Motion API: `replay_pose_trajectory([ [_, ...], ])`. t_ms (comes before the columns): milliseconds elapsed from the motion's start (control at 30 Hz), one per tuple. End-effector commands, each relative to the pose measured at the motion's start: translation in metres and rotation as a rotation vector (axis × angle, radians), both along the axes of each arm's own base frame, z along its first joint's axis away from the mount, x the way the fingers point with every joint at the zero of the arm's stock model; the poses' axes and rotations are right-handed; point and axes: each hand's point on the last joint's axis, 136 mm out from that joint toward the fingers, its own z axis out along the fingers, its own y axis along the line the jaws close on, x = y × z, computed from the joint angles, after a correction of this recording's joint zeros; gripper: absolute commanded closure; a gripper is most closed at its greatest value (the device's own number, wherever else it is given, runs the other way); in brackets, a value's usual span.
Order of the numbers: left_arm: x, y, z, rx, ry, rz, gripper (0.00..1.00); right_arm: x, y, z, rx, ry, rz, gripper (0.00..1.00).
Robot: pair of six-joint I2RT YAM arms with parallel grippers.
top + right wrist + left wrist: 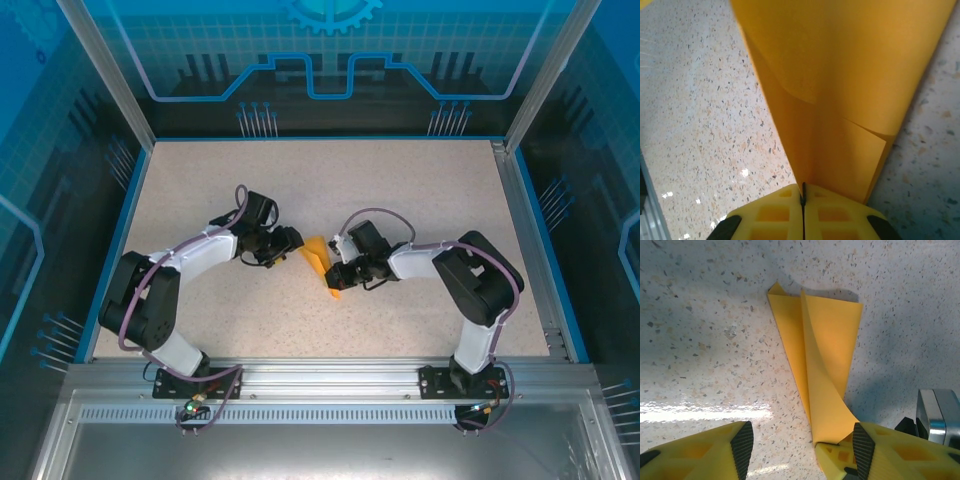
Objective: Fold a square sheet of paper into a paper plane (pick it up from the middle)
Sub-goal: Fold the wing for the fifth time at the center of the table.
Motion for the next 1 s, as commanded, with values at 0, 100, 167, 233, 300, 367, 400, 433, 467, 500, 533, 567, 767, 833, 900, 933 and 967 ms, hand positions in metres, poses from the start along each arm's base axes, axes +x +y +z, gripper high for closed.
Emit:
replay_pose_trajectory([
  [0,-0.001,-0.003,0.010,-0.047,-0.034,-0.017,0.45,-0.001,-0.001,0.002,0.080,0.057,0.003,0.94],
  [100,-0.002,-0.006,0.010,-0.069,-0.051,-0.031,0.49,0.002,-0.002,0.007,0.135,0.084,0.000,0.94],
  [167,-0.003,-0.008,0.009,-0.082,-0.056,-0.040,0.50,0.004,-0.003,0.012,0.171,0.096,-0.007,0.94],
  [233,-0.003,-0.013,0.008,-0.103,-0.065,-0.056,0.51,0.005,-0.002,0.017,0.206,0.106,0.006,0.94],
  [300,-0.004,-0.019,0.007,-0.133,-0.079,-0.075,0.52,0.005,-0.001,0.017,0.227,0.126,0.012,0.94],
  [367,-0.005,-0.029,0.008,-0.171,-0.099,-0.104,0.52,0.005,-0.001,0.016,0.241,0.143,0.011,0.93],
  [400,-0.005,-0.033,0.010,-0.189,-0.110,-0.116,0.53,0.006,0.000,0.016,0.252,0.151,0.011,0.93],
  [433,-0.005,-0.038,0.011,-0.208,-0.122,-0.128,0.53,0.006,0.000,0.016,0.265,0.160,0.011,0.93],
  [467,-0.005,-0.043,0.013,-0.224,-0.135,-0.137,0.53,0.007,-0.001,0.016,0.274,0.170,0.008,0.94],
  [500,-0.007,-0.047,0.012,-0.237,-0.141,-0.142,0.53,0.005,-0.001,0.015,0.276,0.182,0.007,0.94],
  [533,-0.006,-0.051,0.014,-0.252,-0.155,-0.147,0.53,0.006,-0.002,0.014,0.276,0.185,0.005,0.94],
  [567,-0.007,-0.055,0.014,-0.267,-0.159,-0.151,0.53,0.007,-0.003,0.013,0.272,0.185,-0.002,0.94],
  [767,-0.006,-0.074,0.012,-0.309,-0.190,-0.183,0.53,0.011,-0.004,0.013,0.304,0.190,-0.004,0.94],
  [833,-0.004,-0.077,0.011,-0.320,-0.201,-0.185,0.53,0.010,-0.004,0.012,0.310,0.198,-0.005,0.94],
  [900,-0.001,-0.078,0.011,-0.324,-0.214,-0.184,0.52,0.010,-0.005,0.010,0.307,0.206,-0.007,0.94],
  [933,0.001,-0.079,0.011,-0.326,-0.222,-0.187,0.52,0.011,-0.005,0.010,0.310,0.207,-0.009,0.95],
  [967,0.003,-0.080,0.010,-0.325,-0.224,-0.187,0.52,0.010,-0.005,0.009,0.310,0.212,-0.010,0.94],
])
